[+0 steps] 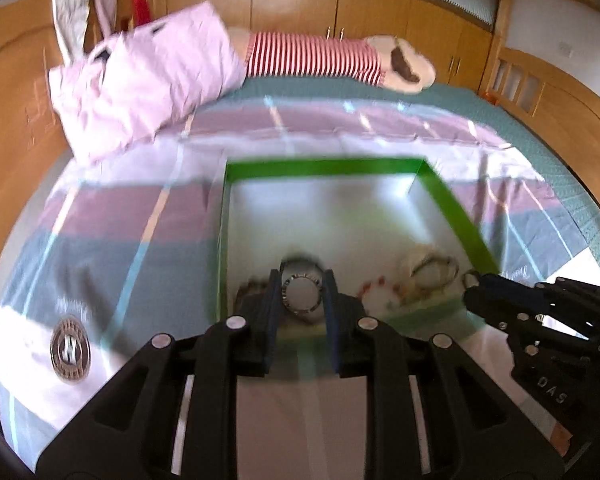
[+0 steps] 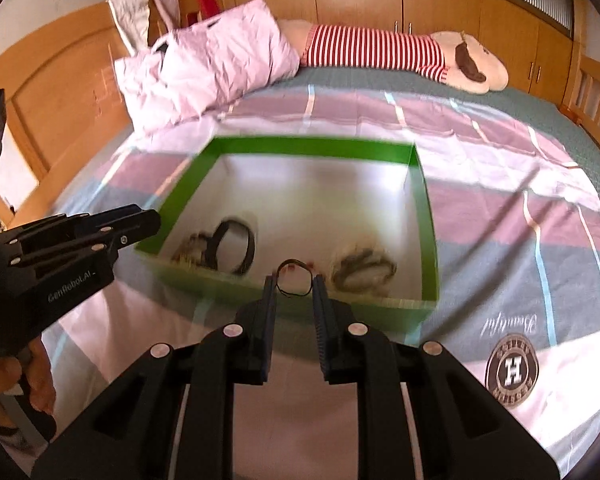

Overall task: Organize jewelry
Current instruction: 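Carry the gold ring with left while right carries the dark ring into the box, release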

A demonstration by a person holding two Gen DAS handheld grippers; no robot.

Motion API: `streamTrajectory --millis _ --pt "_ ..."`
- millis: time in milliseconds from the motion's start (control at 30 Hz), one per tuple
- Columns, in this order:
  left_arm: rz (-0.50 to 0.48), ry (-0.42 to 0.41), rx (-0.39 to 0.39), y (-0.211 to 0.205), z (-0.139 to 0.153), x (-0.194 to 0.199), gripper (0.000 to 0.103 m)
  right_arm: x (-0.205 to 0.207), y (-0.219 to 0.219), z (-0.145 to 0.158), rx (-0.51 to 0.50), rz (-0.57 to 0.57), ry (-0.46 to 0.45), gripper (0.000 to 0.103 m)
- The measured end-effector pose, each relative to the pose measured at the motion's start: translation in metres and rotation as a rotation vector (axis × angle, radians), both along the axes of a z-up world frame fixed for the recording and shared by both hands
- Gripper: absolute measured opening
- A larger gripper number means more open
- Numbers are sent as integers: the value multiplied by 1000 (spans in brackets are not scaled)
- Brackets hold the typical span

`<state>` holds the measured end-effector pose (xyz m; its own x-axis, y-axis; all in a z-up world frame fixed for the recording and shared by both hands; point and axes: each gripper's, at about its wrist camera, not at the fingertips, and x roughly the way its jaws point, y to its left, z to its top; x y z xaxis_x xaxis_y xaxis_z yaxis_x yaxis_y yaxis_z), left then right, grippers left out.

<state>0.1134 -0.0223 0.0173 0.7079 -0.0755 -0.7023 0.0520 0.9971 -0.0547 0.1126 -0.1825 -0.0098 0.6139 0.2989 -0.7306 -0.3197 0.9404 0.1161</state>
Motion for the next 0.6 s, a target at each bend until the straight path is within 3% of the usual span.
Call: streamTrajectory --millis 200,500,567,600 --pt "3 -4 22 -8 -2 26 21 34 -17 1 79 -70 0 18" --pt "28 65 35 -5 -31 43 21 51 -27 -32 26 -126 59 18" --pt "36 81 23 -1 -36 46 29 53 -28 -39 15 -133 85 23" --pt "44 85 17 1 -37 46 47 52 -28 -41 13 -137 89 28"
